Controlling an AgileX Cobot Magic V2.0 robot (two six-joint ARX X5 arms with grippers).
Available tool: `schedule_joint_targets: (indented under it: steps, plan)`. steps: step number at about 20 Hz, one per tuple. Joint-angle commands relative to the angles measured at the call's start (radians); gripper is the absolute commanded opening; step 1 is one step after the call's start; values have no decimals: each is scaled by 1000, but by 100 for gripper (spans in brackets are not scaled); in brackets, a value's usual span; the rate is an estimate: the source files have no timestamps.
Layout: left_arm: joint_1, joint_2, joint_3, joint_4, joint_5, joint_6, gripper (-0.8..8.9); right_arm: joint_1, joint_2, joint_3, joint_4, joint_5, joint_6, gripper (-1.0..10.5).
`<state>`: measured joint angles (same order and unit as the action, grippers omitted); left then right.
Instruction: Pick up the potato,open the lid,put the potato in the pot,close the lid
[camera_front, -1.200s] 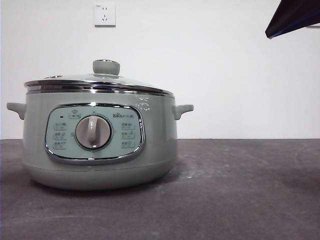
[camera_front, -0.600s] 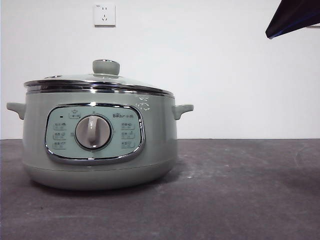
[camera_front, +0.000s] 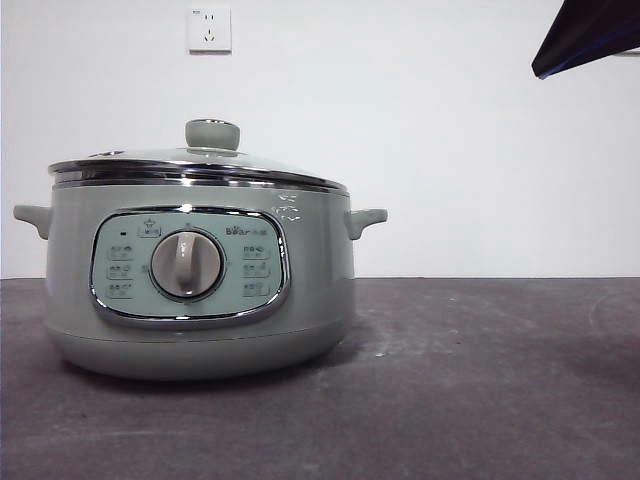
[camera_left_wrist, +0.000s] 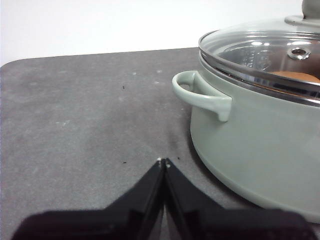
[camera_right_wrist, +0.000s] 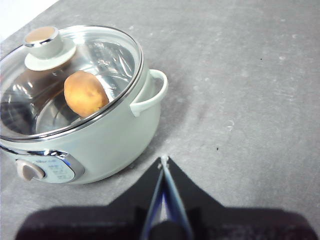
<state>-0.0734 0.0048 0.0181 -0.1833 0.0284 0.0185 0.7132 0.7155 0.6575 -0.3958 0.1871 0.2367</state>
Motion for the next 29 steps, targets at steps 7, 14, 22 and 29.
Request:
schedule_joint_targets:
  steps: [7,14,22,29]
  plan:
    - [3,-3,-14,-1,-1,2,-4,0,-2,-3,4,3,8,1]
    - [3,-3,-14,-1,-2,2,-4,-74,-69,-23,-28,10,-294,1]
    - [3,-3,-14,-1,-1,2,-4,-499,-487,-397,205,-264,-314,1]
    - [3,-3,-14,-1,-1,2,-4,-518,-684,-585,269,-291,-239,1]
